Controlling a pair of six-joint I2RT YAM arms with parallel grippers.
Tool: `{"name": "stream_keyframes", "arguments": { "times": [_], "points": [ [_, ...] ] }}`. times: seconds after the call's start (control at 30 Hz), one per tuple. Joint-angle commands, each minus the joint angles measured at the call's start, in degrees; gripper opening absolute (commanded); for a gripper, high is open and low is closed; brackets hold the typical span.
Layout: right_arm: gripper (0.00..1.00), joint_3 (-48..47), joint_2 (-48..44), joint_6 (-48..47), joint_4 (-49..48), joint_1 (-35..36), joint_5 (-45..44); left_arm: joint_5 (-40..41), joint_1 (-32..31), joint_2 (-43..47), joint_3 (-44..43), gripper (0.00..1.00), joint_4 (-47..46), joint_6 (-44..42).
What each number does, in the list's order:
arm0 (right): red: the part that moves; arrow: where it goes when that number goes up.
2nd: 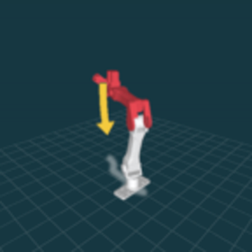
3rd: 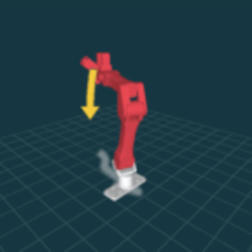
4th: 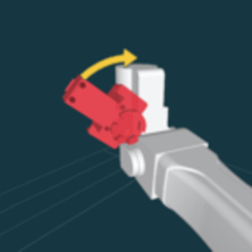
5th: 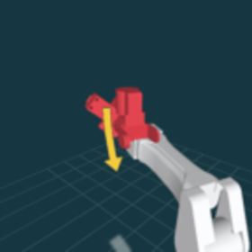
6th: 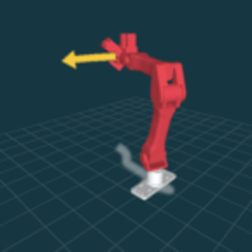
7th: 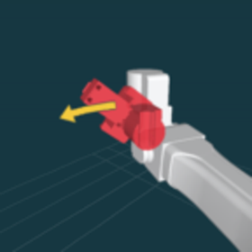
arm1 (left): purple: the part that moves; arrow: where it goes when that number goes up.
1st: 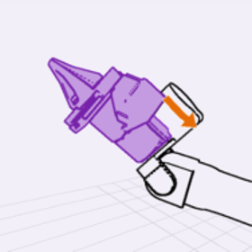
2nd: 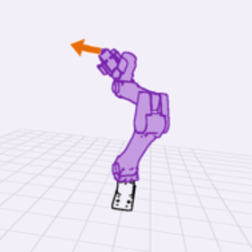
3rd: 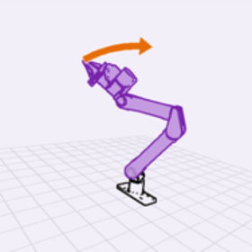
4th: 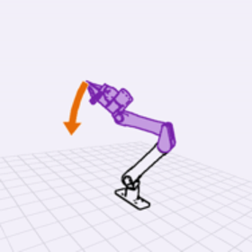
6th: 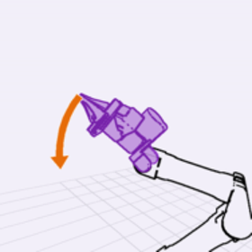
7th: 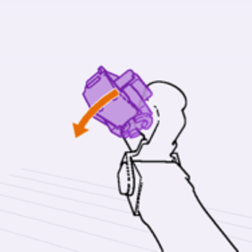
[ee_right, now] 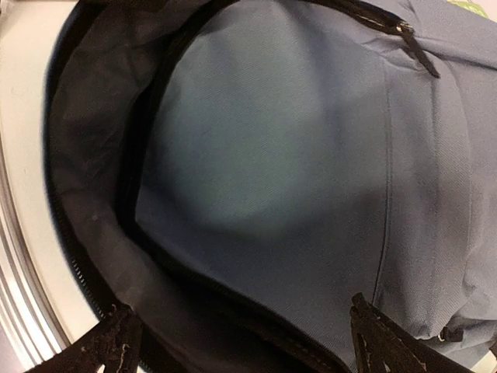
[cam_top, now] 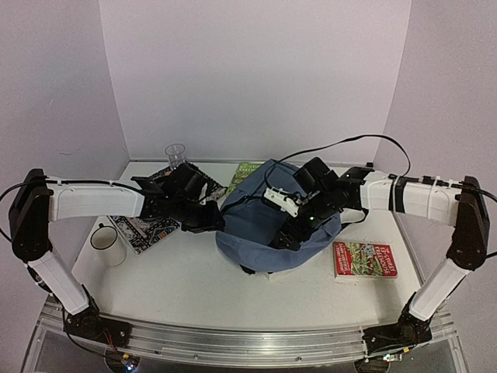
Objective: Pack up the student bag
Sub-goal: Open the largest pocket of the student bag.
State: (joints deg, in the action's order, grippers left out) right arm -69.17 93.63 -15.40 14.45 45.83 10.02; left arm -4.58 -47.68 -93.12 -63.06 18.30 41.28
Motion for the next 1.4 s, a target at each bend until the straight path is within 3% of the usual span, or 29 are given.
{"name": "stream_keyframes", "arguments": {
  "times": [0.0, 0.17, 0.37, 0.43, 0.6, 0.63, 1.03, 1.2, 1.37],
  "points": [
    [0.94, -1.70, 2.07, -4.76, 4.80, 1.85, -4.14, -3.04, -0.25, -0.30, 2.61, 0.12, -4.58, 1.40],
    [0.90, -2.58, 5.27, -5.76, 4.53, 3.73, -10.11, -3.90, -0.48, -0.82, 4.06, 0.06, -6.73, 1.66],
    [0.74, -6.03, 9.08, -6.89, 2.57, 4.49, -15.44, -4.56, -1.48, -1.81, 4.04, 0.02, -7.87, 0.63],
    [0.62, -7.53, 10.10, -7.29, 2.43, 4.51, -15.65, -4.63, -1.88, -2.06, 3.92, 0.01, -7.93, 0.63],
    [0.06, -9.15, 9.03, -7.55, 2.25, 3.67, -17.37, -4.29, -2.07, -1.10, 3.01, 0.00, -7.95, 0.48],
    [0.00, -9.53, 7.85, -6.90, 2.20, 2.84, -16.97, -4.16, -2.08, -0.96, 2.45, 0.00, -7.96, 0.16],
    [0.00, -15.33, -2.10, 6.44, -0.25, -19.51, 5.33, -8.66, -2.07, -7.14, -11.39, 0.00, -7.94, -4.24],
    [0.00, -14.47, -2.54, 17.60, -3.97, -30.04, 15.08, -10.33, -2.07, -10.88, -18.45, 0.00, -7.91, -6.13],
    [0.00, -11.58, 0.14, 29.06, -6.52, -39.46, 20.12, -11.91, -2.07, -13.30, -20.00, 0.00, -7.95, -6.66]
  ]
}}
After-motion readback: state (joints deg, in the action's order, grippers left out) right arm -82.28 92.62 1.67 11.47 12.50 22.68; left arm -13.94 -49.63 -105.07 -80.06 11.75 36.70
